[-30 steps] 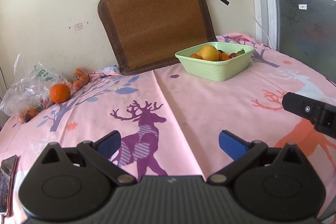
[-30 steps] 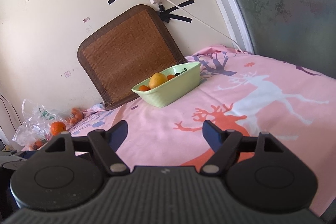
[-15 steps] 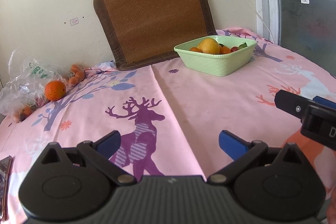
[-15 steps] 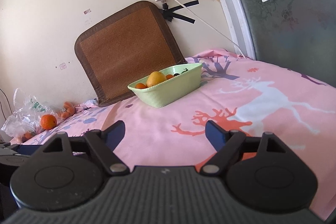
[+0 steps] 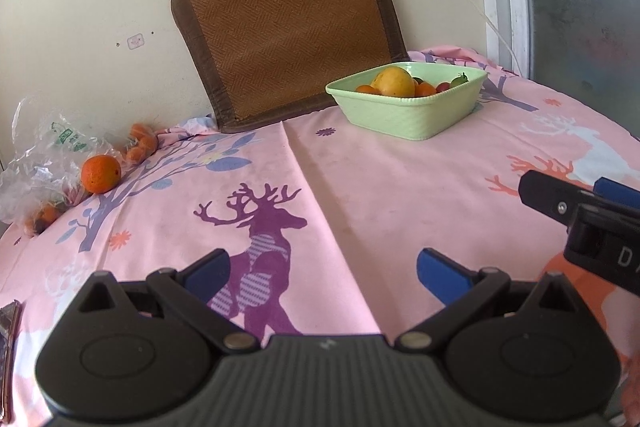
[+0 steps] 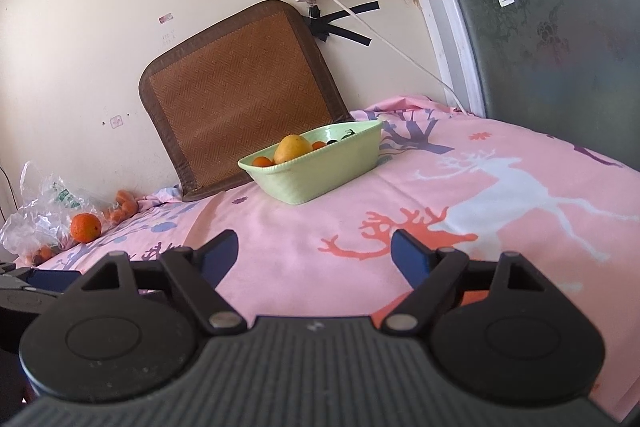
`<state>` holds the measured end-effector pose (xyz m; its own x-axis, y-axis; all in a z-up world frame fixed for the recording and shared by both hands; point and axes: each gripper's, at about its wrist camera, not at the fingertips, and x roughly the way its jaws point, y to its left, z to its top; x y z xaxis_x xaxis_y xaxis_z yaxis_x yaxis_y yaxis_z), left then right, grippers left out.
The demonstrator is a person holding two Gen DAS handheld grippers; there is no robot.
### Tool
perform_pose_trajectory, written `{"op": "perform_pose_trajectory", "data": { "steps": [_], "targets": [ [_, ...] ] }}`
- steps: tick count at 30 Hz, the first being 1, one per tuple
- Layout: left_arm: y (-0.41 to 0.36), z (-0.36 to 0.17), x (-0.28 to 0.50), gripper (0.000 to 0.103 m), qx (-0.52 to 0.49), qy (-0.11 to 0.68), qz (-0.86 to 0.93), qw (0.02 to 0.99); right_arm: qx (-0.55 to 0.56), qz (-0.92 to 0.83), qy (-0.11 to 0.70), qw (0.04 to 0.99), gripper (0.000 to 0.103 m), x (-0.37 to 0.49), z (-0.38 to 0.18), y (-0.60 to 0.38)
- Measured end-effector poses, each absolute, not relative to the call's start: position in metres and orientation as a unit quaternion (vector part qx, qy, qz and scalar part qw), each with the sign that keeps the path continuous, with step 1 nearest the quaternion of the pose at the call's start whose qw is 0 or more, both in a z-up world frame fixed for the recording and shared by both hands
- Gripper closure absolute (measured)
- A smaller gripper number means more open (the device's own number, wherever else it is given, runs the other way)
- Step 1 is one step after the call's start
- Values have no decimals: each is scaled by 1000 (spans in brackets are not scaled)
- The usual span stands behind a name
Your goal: Organize fruits
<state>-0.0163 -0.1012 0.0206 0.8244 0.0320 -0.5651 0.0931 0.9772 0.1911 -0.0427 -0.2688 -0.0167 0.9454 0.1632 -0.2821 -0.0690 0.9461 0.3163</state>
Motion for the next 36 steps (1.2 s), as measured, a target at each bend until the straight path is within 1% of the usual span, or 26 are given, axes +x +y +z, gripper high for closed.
{"op": "perform_pose_trajectory", "data": {
  "steps": [36],
  "targets": [
    [-102, 18, -15, 0, 104, 306, -24, 946, 163, 78, 162, 970, 18, -41, -17, -271]
  ]
}}
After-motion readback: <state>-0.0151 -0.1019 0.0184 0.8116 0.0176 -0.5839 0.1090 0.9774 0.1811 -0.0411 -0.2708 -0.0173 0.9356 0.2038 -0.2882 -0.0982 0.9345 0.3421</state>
